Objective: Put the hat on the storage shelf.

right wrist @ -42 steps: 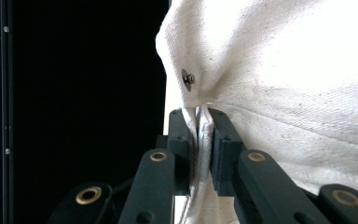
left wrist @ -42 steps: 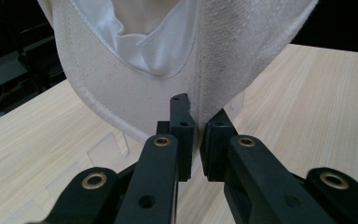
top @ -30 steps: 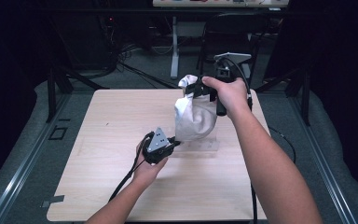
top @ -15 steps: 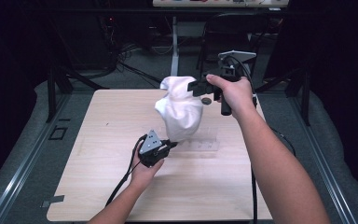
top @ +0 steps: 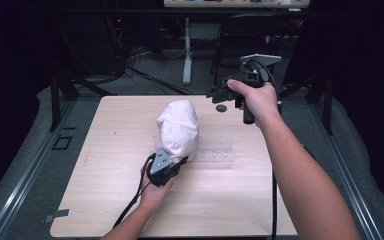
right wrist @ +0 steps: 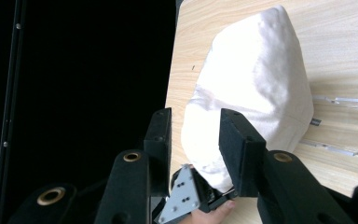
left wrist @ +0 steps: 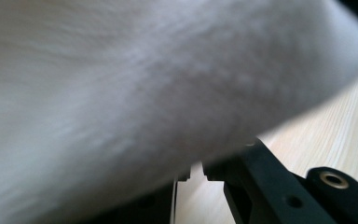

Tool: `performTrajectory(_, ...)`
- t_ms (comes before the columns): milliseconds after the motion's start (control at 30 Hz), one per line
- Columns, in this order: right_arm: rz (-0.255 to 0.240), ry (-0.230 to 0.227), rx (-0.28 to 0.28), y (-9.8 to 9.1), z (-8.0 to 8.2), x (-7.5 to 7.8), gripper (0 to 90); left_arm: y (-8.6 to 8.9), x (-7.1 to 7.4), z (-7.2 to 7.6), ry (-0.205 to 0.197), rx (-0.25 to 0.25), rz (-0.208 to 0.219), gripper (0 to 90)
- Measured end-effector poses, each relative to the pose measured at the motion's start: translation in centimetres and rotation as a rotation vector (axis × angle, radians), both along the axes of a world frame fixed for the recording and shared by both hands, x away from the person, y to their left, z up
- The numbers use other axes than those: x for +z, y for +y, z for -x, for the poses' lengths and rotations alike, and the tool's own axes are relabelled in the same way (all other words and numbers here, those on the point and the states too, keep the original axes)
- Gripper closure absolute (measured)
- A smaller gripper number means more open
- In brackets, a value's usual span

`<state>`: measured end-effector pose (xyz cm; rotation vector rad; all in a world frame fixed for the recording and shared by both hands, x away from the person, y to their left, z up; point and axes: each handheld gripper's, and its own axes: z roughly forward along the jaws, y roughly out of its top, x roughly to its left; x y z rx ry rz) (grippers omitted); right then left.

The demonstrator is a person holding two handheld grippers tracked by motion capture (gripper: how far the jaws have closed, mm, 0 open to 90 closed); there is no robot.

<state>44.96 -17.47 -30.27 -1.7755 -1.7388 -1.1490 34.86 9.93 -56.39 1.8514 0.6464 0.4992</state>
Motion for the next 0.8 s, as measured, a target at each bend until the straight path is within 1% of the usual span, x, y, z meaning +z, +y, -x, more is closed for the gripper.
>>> performTrajectory(33, -0.004, 0.0, -0.006, -0.1, 0.0, 0.0, 64.9, -0.1, -0.4, 0.1, 0.0, 0.008, -0.01, 85.1)
performTrajectory(67, 0.001, -0.001, -0.003, -0.2, 0.0, 0.0, 64.9, -0.1, -0.6, 0.3, -0.003, 0.015, 0.002, 85.1)
performTrajectory(133, 0.006, 0.002, -0.007, -0.4, 0.1, 0.1, 64.8, -0.1, -0.7, 0.4, 0.003, 0.026, 0.006, 84.8)
performTrajectory(233, 0.01, 0.0, -0.006, -0.5, 0.1, 0.1, 64.7, -0.1, -0.5, 0.5, 0.03, 0.046, -0.001, 82.1)
performTrajectory(267, 0.014, -0.002, -0.001, -0.6, 0.2, 0.1, 64.5, -0.1, -0.4, 0.5, 0.034, 0.056, -0.003, 79.6)
performTrajectory(333, 0.021, -0.005, 0.0, -0.6, 0.2, 0.1, 63.9, 0.0, -0.4, 0.6, 0.064, 0.063, -0.02, 74.7)
performTrajectory(400, 0.04, -0.008, -0.003, -0.5, 0.4, 0.1, 63.6, 0.2, -0.4, 0.9, 0.078, 0.075, -0.024, 69.6)
performTrajectory(433, 0.063, -0.012, -0.003, -0.4, 0.7, 0.0, 63.5, 0.2, -0.4, 0.9, 0.078, 0.075, -0.024, 64.8)
performTrajectory(467, 0.063, -0.012, -0.003, -0.4, 0.7, 0.0, 63.5, 0.2, -0.5, 1.1, 0.081, 0.08, -0.02, 64.8)
performTrajectory(500, 0.066, -0.009, 0.0, -0.4, 0.8, 0.0, 63.1, 0.3, -0.4, 1.2, 0.089, 0.082, -0.015, 62.1)
performTrajectory(567, 0.09, -0.005, 0.01, -0.5, 1.0, -0.2, 63.0, 0.3, -0.4, 1.6, 0.103, 0.084, -0.005, 57.8)
performTrajectory(633, 0.113, -0.009, 0.008, -0.5, 1.2, -0.4, 62.8, 0.4, -0.3, 1.8, 0.113, 0.07, -0.014, 55.7)
performTrajectory(667, 0.118, 0.0, 0.007, -0.5, 1.4, -0.5, 62.6, 0.4, -0.2, 1.9, 0.113, 0.072, -0.021, 54.9)
performTrajectory(700, 0.129, -0.005, 0.007, -0.6, 1.5, -0.6, 62.5, 0.5, -0.2, 2.0, 0.115, 0.068, -0.018, 54.2)
performTrajectory(733, 0.142, 0.0, 0.016, -0.7, 1.6, -0.6, 62.3, 0.6, -0.1, 2.1, 0.125, 0.064, -0.021, 53.6)
performTrajectory(800, 0.149, -0.002, 0.02, -0.9, 1.8, -0.9, 61.9, 0.7, -0.1, 2.2, 0.14, 0.067, -0.031, 52.4)
